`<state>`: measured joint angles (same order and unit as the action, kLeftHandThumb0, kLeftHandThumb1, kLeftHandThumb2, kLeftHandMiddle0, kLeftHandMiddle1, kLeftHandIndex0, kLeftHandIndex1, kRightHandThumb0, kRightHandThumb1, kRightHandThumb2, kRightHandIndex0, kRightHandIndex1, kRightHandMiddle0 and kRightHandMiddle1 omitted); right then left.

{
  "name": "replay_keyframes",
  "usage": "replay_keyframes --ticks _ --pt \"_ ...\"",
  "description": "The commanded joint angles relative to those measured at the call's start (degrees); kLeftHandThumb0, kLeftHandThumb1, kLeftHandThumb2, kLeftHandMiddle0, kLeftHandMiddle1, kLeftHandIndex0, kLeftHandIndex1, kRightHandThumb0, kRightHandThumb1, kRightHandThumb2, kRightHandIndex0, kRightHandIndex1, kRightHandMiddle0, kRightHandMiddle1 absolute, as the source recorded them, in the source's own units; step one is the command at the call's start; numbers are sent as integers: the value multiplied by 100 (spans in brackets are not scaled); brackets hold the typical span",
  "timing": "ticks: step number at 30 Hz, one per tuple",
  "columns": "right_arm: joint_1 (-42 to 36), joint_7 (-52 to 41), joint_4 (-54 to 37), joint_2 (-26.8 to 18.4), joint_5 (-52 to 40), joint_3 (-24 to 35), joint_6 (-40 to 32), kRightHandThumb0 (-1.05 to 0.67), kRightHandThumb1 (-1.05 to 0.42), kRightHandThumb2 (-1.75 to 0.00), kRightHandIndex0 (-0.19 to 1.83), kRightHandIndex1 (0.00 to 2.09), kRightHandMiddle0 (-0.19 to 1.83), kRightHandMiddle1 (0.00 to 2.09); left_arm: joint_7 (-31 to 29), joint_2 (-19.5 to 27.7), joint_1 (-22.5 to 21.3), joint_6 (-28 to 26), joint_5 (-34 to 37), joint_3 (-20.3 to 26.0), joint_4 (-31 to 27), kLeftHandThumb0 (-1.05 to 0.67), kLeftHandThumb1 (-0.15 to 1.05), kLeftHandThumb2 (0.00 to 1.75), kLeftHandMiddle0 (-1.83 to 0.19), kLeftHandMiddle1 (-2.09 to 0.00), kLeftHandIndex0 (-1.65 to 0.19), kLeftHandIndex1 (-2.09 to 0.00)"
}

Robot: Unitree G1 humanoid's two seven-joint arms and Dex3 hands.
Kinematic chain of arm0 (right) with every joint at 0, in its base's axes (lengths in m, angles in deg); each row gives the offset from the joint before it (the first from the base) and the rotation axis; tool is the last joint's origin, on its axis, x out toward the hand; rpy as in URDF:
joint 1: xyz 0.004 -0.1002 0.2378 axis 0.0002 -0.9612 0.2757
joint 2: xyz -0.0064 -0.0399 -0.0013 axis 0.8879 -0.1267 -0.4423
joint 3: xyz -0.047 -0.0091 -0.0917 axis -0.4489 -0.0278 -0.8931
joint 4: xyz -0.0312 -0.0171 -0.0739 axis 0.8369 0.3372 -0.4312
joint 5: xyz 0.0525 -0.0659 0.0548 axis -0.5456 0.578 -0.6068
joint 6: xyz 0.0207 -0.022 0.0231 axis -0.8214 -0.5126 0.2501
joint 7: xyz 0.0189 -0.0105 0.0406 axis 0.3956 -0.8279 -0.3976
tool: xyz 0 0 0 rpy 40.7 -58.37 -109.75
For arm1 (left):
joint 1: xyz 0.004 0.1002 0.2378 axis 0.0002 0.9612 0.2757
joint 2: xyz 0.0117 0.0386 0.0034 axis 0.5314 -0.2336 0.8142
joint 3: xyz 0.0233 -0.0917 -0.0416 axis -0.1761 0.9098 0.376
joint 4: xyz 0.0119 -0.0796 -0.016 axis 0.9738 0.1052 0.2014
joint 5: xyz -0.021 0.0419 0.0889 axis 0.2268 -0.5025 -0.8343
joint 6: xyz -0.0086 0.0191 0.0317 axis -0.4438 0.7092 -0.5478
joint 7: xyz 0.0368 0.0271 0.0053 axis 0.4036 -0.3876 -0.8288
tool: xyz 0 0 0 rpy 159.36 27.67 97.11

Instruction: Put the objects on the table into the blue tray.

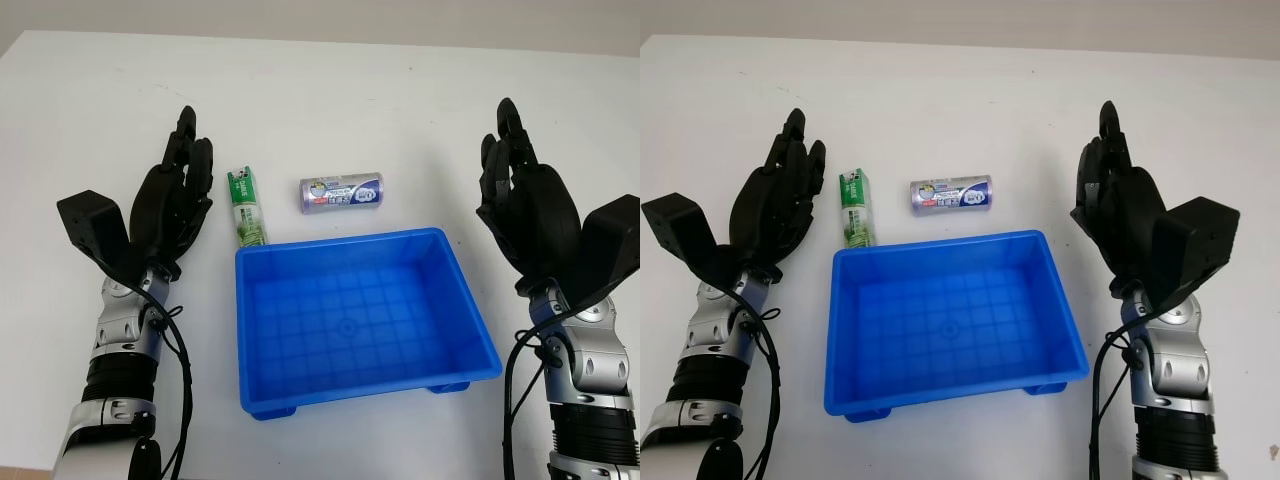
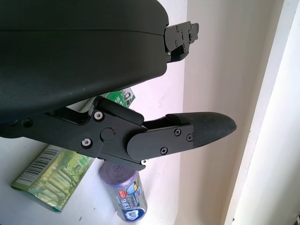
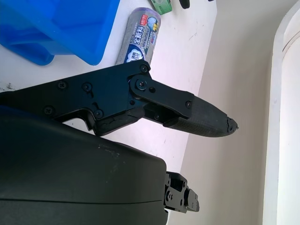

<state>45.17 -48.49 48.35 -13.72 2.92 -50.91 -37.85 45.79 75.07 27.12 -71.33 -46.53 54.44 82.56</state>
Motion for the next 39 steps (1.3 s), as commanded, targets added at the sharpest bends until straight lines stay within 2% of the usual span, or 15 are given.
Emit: replay_keyframes --ticks 1,13,16,19,20,22,24,26,29,34,35,36,39 --pt "3 17 -28 21 2 18 40 -71 -105 -76 -19 0 -19 0 -8 26 -26 14 27 -4 -81 -75 105 59 19 0 19 0" --pt "238 -137 141 -217 5 83 -49 -72 -105 -71 -19 0 -19 0 88 72 -44 36 -98 -58 -50 -75 105 58 19 -1 19 0" --pt "554 -207 113 -539 111 105 -195 -65 -105 -55 -19 0 -18 1 107 69 -48 30 -93 -38 -44 -76 105 57 19 -3 19 0" --pt "1054 -186 17 -1061 663 -110 -502 -65 -105 -23 -4 8 -4 8 95 51 -32 54 -76 -37 -53 -76 105 56 19 -3 19 0" --pt "1278 -286 78 -1221 787 -187 -515 -61 -99 -13 1 10 2 12 92 33 -29 52 -57 -33 -58 -76 105 57 19 -3 19 0" --pt "1588 -423 164 -1392 934 -294 -588 -58 -95 -8 5 12 6 15 88 11 -33 51 -32 -29 -55 -76 105 57 19 -3 19 0" --pt "1924 -547 231 -1551 1121 -461 -719 -57 -91 -6 12 18 -9 59 72 -2 -46 69 -20 -31 -36 -76 105 57 19 -2 19 0" --pt "2275 -720 378 -1782 1441 -715 -676 -60 -88 -5 18 23 -17 87 83 -9 -58 119 -49 -46 -14 -76 105 57 19 -1 19 0" --pt "2728 -966 696 -2003 1832 -1024 -459 -60 -85 -4 22 28 -19 102 48 -10 -74 150 -41 -55 16 -76 105 58 19 0 19 0" --pt "3209 -1297 1009 -2204 2450 -1511 -344 -60 -84 -5 26 34 -14 96 65 -5 -91 165 -73 -71 39 -76 105 59 19 0 19 0" --pt "3244 -1334 1033 -2240 2594 -1605 -306 -61 -84 -5 26 34 -9 88 77 -6 -93 163 -82 -75 37 -76 105 59 19 0 19 0" --pt "3289 -1394 1091 -2233 2679 -1690 -257 -62 -84 -5 28 32 2 69 85 -8 -96 147 -79 -75 32 -76 105 59 19 0 19 0" --pt "3367 -1513 1338 -2183 2818 -1852 70 -60 -84 -5 28 29 10 54 70 -9 -106 144 -60 -73 40 -76 105 58 19 0 19 0"
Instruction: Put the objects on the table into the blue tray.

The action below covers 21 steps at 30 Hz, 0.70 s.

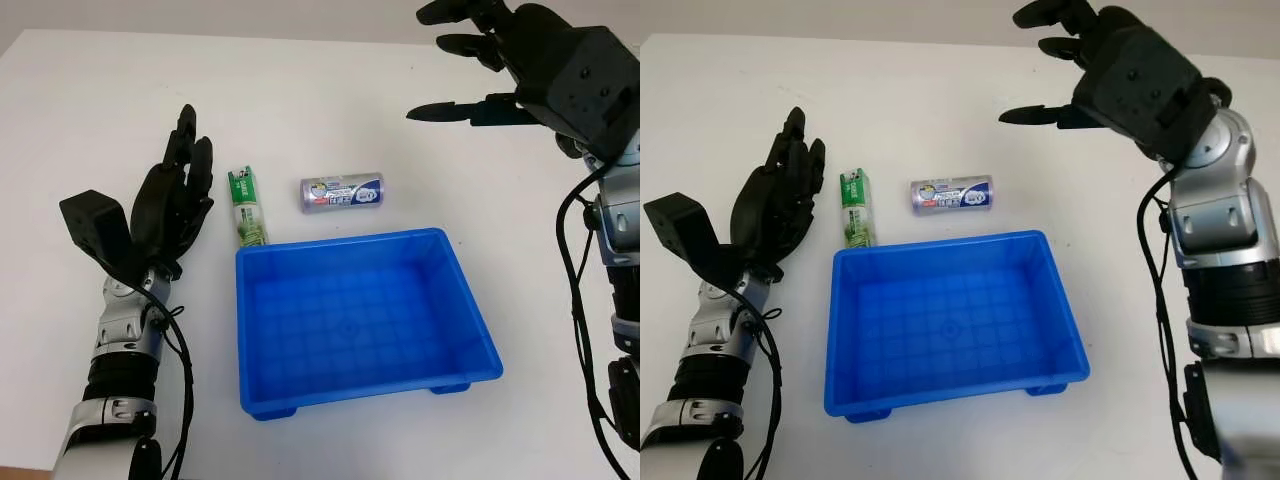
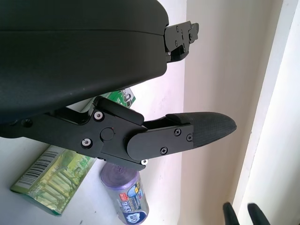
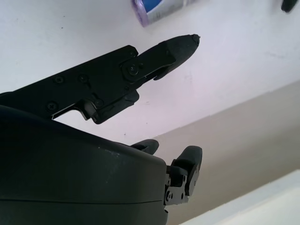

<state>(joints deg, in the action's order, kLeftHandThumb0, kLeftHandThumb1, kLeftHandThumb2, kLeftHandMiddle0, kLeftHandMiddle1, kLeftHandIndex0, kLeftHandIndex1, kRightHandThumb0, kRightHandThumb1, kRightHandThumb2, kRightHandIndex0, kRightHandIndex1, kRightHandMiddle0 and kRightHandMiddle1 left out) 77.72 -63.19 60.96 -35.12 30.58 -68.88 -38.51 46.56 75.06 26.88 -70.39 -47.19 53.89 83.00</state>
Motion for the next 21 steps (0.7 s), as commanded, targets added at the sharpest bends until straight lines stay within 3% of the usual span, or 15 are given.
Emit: replay_keyframes --ticks 1,12,18,19,20,21 --pt "134 -64 147 -25 78 -87 218 -60 -84 -5 28 29 11 53 1 -1 -85 53 -7 -24 2 -76 105 58 19 0 19 0" --pt "252 -255 547 285 594 -644 655 -62 -84 -6 30 26 11 55 28 7 -90 23 5 -50 -34 -76 105 56 19 0 19 0" --pt "325 -292 809 348 861 -907 1182 -65 -85 -6 33 28 7 67 41 -35 -110 73 5 -57 24 -75 105 57 19 0 19 0" --pt "345 -294 857 372 922 -954 1210 -67 -85 -6 32 46 7 67 47 -36 -109 85 -8 -62 36 -76 105 57 19 0 19 0" --pt "364 -260 920 388 993 -1007 1308 -68 -85 -6 12 101 7 67 37 -40 -111 104 -6 -61 54 -76 105 58 19 0 19 0" --pt "382 -225 983 407 1071 -1055 1399 -69 -85 -5 -3 144 7 69 28 -44 -115 131 -7 -62 77 -76 105 58 19 0 19 0"
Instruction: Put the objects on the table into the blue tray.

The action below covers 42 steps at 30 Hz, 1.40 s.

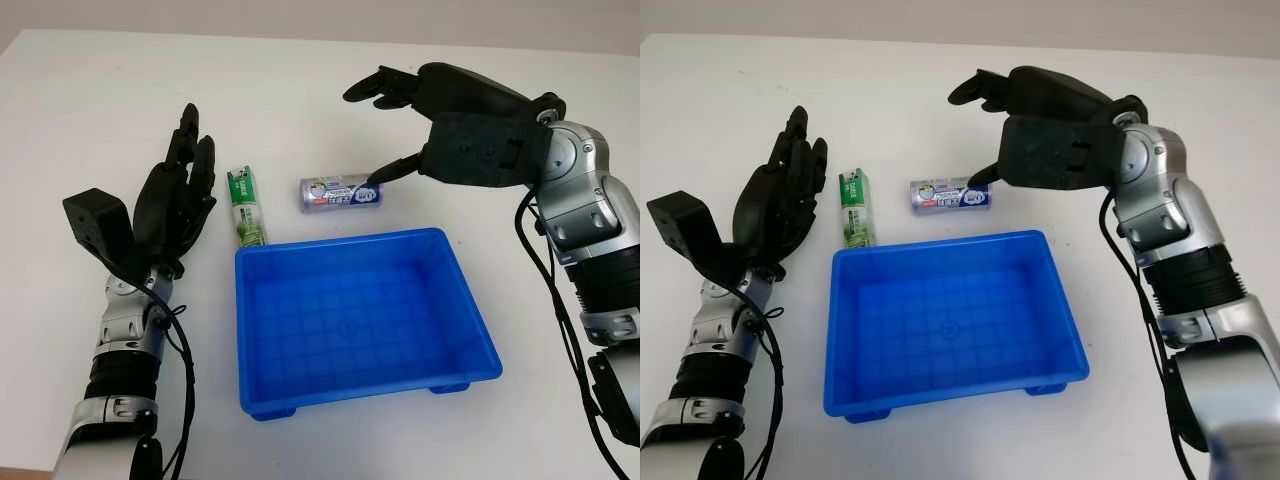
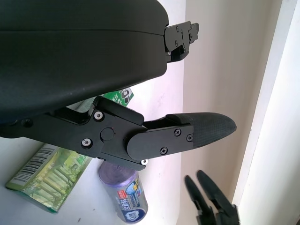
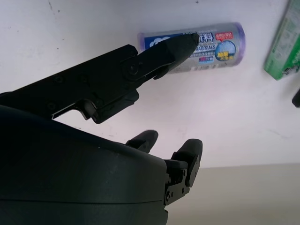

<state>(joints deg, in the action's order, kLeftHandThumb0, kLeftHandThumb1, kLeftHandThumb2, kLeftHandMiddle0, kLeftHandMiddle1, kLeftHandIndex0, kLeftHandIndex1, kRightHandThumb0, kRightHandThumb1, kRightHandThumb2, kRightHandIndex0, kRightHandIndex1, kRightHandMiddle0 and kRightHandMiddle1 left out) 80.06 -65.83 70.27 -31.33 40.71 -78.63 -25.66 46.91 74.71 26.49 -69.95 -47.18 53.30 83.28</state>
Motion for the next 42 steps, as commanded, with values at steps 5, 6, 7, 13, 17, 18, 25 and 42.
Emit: replay_keyframes --ticks 5,6,7,13,17,18,25,42 --pt "189 164 349 155 232 -164 445 -73 -84 -5 -12 197 5 79 1 -21 -76 146 -6 -7 96 -76 105 58 19 0 19 0" --pt "190 179 404 172 276 -198 523 -73 -84 -5 -14 176 4 81 -4 -23 -72 148 7 0 96 -76 105 57 19 0 19 0" --pt "191 188 442 181 308 -218 580 -73 -84 -5 -13 150 2 82 -6 -25 -70 149 15 4 95 -76 105 57 19 0 19 0" --pt "193 261 673 136 698 -455 993 -73 -89 -6 -3 113 5 74 -20 -8 -50 154 27 16 83 -77 105 56 19 0 19 0" --pt "169 329 920 193 837 -544 1169 -70 -89 -5 -5 119 11 72 -33 -30 -26 121 64 18 43 -76 105 55 19 0 19 0" --pt "157 347 961 209 883 -581 1163 -68 -89 -5 -1 115 12 71 -22 -38 -18 103 68 14 24 -76 105 55 19 0 19 0" --pt "149 674 1383 247 1275 -874 1552 -59 -94 -6 6 170 20 66 1 -66 17 31 107 17 -27 -76 105 54 19 -1 19 0" --pt "303 2281 1916 130 2062 -1067 2438 -53 -105 -8 84 209 32 207 -63 -56 3 64 124 47 46 -76 105 53 19 -1 19 0"
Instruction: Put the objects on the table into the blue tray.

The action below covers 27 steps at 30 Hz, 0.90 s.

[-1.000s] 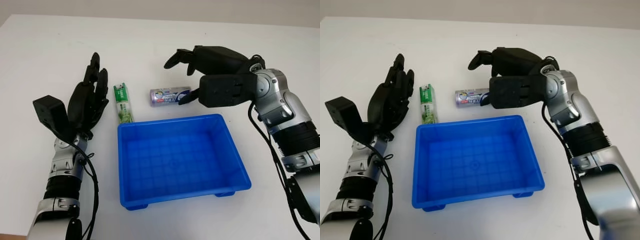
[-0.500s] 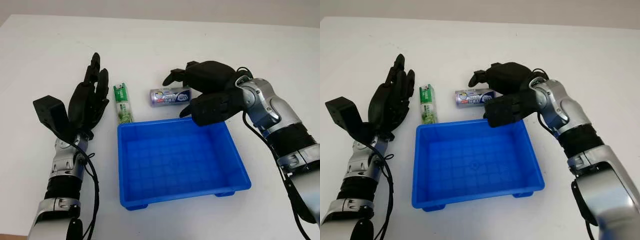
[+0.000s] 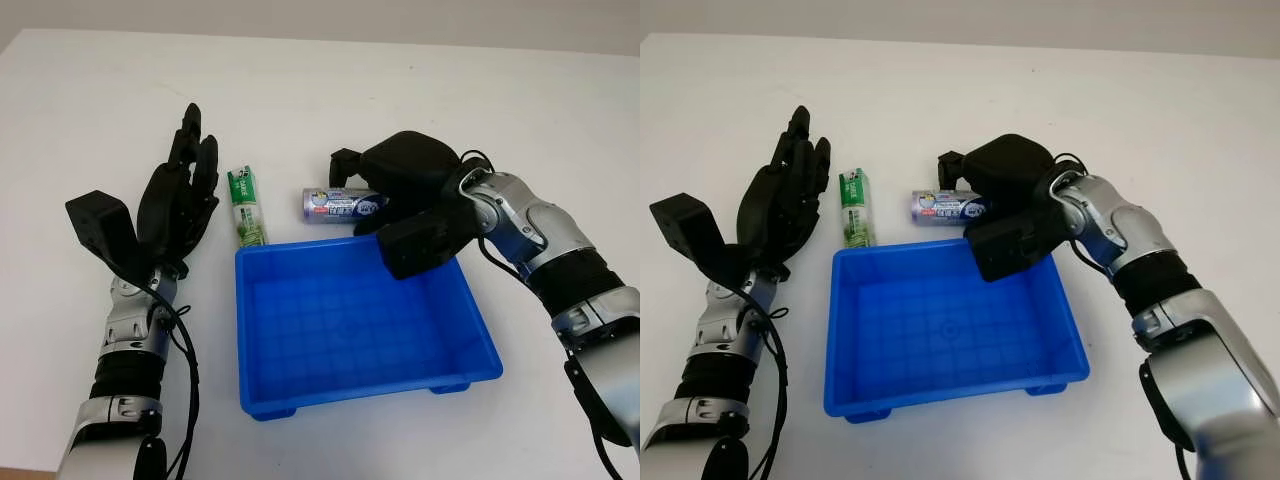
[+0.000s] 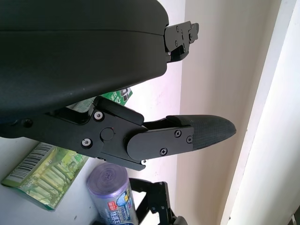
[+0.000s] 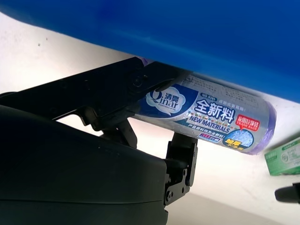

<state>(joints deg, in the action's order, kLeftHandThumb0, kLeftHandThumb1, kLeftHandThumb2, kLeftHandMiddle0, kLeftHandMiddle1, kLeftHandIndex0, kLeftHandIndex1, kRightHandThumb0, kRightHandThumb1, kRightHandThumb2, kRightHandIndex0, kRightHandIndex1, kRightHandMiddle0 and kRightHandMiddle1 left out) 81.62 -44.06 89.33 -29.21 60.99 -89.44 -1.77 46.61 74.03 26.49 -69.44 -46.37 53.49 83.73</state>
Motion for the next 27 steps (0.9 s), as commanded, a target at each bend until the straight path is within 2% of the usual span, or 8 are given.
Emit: replay_keyframes --ticks 1,4,8,12,15,18,24,27 --pt "152 141 11 -81 36 33 41 -53 -105 -8 92 209 38 208 -41 14 -3 6 47 27 9 -75 105 53 19 -1 19 0" --pt "183 293 44 -87 -30 108 96 -52 -104 -8 99 209 45 209 -35 33 -16 -28 15 12 20 -76 105 54 19 0 19 0" --pt "284 677 173 -97 -272 372 231 -48 -104 -8 109 209 63 209 -54 49 -37 -34 16 15 33 -76 105 53 19 0 19 0" --pt "361 659 -121 -150 -524 722 -96 -47 -105 -9 103 209 67 209 -113 76 -44 -1 32 32 69 -76 105 53 19 0 19 0" --pt "297 547 -419 -170 -1090 1159 -101 -43 -105 -8 95 209 65 209 -161 107 -49 11 30 45 93 -77 105 52 19 0 19 0" --pt "91 63 -1125 -213 -1713 1582 -447 -40 -105 -11 97 209 65 209 -191 130 -54 9 37 53 99 -76 105 52 19 0 19 0" --pt "-588 -1177 -3402 -373 -2646 2327 -1896 -40 -105 -13 108 209 77 209 -246 147 -97 -13 70 68 169 -75 105 52 19 0 19 0" --pt "-889 -1970 -4348 -564 -3078 2524 -2589 -36 -105 -11 96 209 62 209 -267 149 -117 13 73 70 199 -75 105 52 19 0 19 0"
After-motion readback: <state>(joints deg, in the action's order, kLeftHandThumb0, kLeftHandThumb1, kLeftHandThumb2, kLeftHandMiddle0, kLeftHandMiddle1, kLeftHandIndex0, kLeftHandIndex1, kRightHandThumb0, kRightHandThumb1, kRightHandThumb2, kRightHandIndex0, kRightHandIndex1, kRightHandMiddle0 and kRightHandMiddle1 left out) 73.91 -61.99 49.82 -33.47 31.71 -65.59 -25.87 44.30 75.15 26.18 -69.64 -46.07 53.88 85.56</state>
